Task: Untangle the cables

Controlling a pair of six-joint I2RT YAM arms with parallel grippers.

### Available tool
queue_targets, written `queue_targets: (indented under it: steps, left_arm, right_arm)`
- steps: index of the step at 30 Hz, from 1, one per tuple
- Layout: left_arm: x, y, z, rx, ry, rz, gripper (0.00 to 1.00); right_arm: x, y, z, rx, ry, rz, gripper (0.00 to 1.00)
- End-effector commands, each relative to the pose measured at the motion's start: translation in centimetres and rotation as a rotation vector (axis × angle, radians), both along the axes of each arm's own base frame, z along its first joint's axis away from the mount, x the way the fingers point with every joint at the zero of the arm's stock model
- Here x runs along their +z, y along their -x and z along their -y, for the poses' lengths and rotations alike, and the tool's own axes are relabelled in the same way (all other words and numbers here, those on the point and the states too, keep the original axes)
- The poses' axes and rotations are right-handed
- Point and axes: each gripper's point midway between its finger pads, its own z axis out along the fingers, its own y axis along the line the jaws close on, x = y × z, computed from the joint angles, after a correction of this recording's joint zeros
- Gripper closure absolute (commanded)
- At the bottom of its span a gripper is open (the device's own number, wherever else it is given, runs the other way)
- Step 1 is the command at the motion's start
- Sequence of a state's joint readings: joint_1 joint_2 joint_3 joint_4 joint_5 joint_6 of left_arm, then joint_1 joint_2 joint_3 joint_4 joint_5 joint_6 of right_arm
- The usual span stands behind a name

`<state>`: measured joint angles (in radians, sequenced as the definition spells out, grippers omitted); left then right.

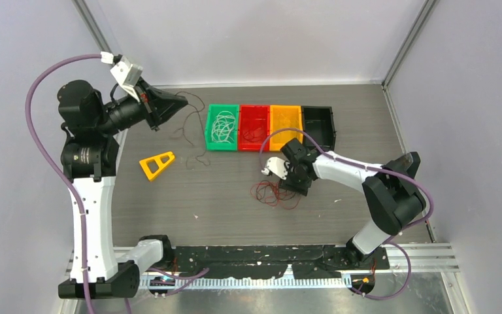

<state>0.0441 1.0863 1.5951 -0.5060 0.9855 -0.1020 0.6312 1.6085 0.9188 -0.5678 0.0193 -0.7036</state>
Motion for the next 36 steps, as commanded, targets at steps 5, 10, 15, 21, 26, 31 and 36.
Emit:
queue_targets:
  steps: [5,10,15,21,26,31,36]
  left_arm:
    - [0.0,3.3,2.8,-0.124,0.107,-0.079,1.0]
    - [-9.8,2.2,1.2,-0.03,-0.071,-0.206,1.0]
    - [-23.3,3.4,-0.6,0.006,-0.345,-0.429,1.0]
    - [-32.8,6.6,3.0,-0.115,-0.376,-0.813,1.0]
    - [-35.7,9.0,6.1,-0.208,-0.416,-0.951,1.0]
    - [-38.8,8.6,7.3,-0.138,-0.368,-1.116,1.0]
    - [-40.7,8.0,8.0,-0.089,-0.358,-1.292,1.0]
  right_arm:
    - [9.5,1.0,-4.0,-0.01,-0.345,-0.07,0.18]
    - [13.7,0.6,-5.1,-0.006,-0.468,-0.035,0.11]
    - [15.7,1.6,-5.9,0.019,-0.543,-0.07,0.1]
    - [16.8,2.8,-7.9,0.091,-0.677,-0.083,0.07]
    - [16.2,4.5,-8.8,0.266,-0.69,0.073,0.05]
    - [14.3,8.6,-11.4,0.414,-0.68,0.094,0.02]
    - [13.1,10.9,-15.3,0.575,-0.707,0.203,0.02]
